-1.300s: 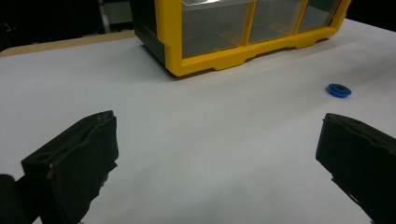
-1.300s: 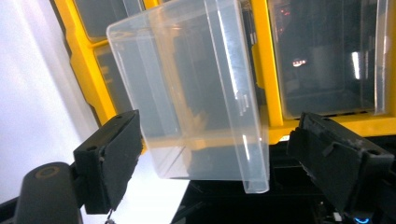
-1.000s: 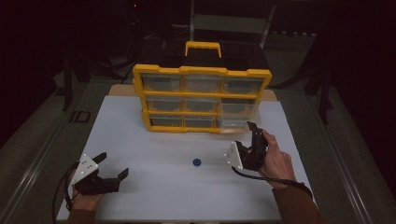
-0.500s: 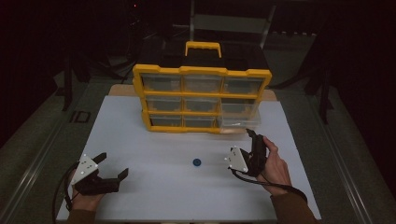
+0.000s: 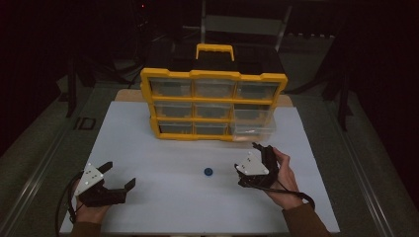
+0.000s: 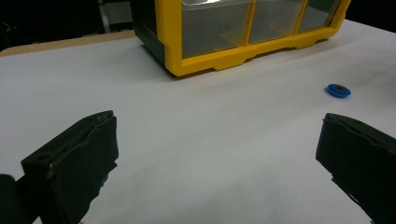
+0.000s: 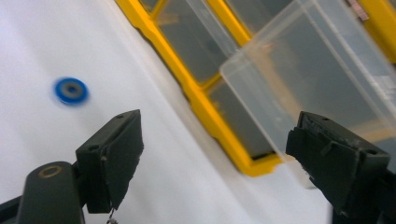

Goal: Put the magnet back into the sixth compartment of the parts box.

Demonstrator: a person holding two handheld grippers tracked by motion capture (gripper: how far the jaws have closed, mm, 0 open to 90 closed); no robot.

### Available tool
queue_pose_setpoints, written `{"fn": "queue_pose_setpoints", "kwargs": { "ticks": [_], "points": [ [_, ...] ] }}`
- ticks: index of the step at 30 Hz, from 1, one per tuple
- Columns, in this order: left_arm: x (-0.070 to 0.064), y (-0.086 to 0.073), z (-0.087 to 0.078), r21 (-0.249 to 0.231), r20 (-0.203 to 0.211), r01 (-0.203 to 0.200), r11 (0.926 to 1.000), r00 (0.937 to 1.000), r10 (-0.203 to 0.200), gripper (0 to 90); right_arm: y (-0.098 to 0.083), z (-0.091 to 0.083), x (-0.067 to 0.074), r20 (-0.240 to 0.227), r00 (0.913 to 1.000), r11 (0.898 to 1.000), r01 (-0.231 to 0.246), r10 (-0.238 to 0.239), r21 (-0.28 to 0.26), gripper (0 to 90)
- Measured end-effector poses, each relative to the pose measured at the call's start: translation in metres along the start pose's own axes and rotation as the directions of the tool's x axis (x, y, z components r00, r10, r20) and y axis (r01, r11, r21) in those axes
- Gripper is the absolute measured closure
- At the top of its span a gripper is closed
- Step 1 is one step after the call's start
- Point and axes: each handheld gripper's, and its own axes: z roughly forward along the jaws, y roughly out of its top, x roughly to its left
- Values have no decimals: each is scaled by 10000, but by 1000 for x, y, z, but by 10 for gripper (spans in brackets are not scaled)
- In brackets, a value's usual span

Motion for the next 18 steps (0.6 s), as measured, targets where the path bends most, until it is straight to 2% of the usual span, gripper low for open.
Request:
{"fn": "queue_pose_setpoints", "kwargs": {
  "ticks": [4, 7, 11, 13, 17, 18],
  "points": [
    [0, 0, 0, 7, 5, 4, 10000, 10000, -4, 0, 1, 3, -2, -733, 9949, 9976, -694, 687, -61, 158],
    [0, 0, 0, 5, 4, 0, 10000, 10000, 0, 0, 2, 7, -5, -1248, 9857, 9934, -1148, 1136, -27, 158],
    [0, 0, 0, 4, 2, 3, 10000, 10000, -3, 0, 2, 11, -9, -1913, 9663, 9848, -1737, 1721, 89, 160],
    [0, 0, 0, 4, 4, -2, 10000, 10000, 2, 0, 1, 14, -11, -2362, 9514, 9800, -1977, 1978, 242, 163],
    [0, 0, 0, 4, -3, -2, 10000, 10000, 2, 0, 2, 19, -11, -2825, 9352, 9769, -2065, 2137, 555, 166],
    [0, 0, 0, 3, -2, -4, 10000, 10000, 4, 0, 3, 21, -11, -3007, 9283, 9758, -2093, 2188, 640, 166]
  ]
}}
